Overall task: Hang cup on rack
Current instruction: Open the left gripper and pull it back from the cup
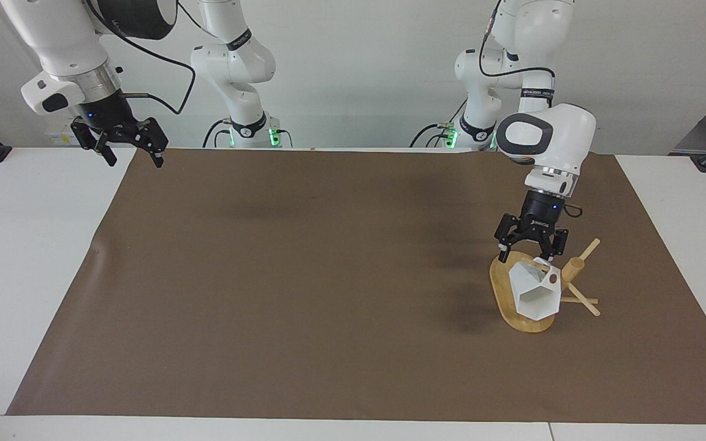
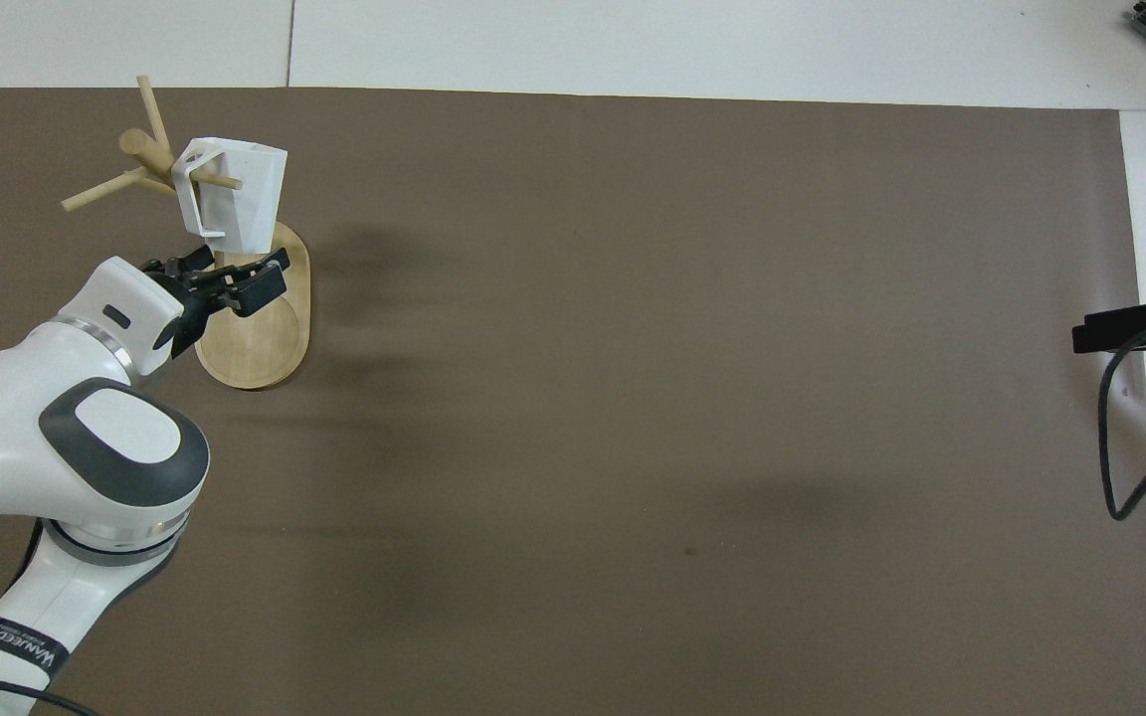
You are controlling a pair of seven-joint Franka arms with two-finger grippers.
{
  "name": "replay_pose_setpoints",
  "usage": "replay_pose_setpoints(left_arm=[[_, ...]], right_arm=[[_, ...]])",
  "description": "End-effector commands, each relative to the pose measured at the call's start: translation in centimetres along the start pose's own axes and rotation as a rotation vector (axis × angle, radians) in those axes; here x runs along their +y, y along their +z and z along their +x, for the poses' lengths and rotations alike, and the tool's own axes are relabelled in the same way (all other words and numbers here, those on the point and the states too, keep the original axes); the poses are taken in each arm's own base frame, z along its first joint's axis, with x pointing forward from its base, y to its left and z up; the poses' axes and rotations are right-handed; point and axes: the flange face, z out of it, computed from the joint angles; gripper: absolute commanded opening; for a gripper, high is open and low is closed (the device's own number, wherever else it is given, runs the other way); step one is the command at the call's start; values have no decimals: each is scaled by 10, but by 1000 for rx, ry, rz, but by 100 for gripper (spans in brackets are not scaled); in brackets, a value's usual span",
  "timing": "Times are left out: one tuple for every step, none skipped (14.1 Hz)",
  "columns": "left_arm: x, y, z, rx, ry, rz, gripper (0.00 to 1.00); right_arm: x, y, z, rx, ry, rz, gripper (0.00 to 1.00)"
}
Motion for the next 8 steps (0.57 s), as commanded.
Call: replay_pose_setpoints(left_arm=[[-1, -10, 0, -65, -33, -96, 100], [-8, -13, 3, -76, -3, -91, 100], [-20, -15, 5, -102, 9, -98, 100], [-29, -20, 11, -122, 32, -107, 100], [-39, -23, 15, -144, 54, -105, 100], [-47, -28, 22, -159, 92, -96, 100], [-54, -32, 27, -176, 129, -85, 100], [-63, -36, 32, -194, 155, -74, 100]], right_arm=[[2, -9, -10, 0, 15, 3, 100], [2, -14, -13, 9, 13, 3, 100], [0, -19, -16, 15, 12, 2, 100], [0, -19, -18, 6, 10, 3, 100], [0, -20, -19, 7, 10, 3, 100], [1, -21, -19, 9, 12, 3, 100], [4, -21, -20, 4, 13, 4, 100], [6, -20, -21, -2, 16, 5, 100]])
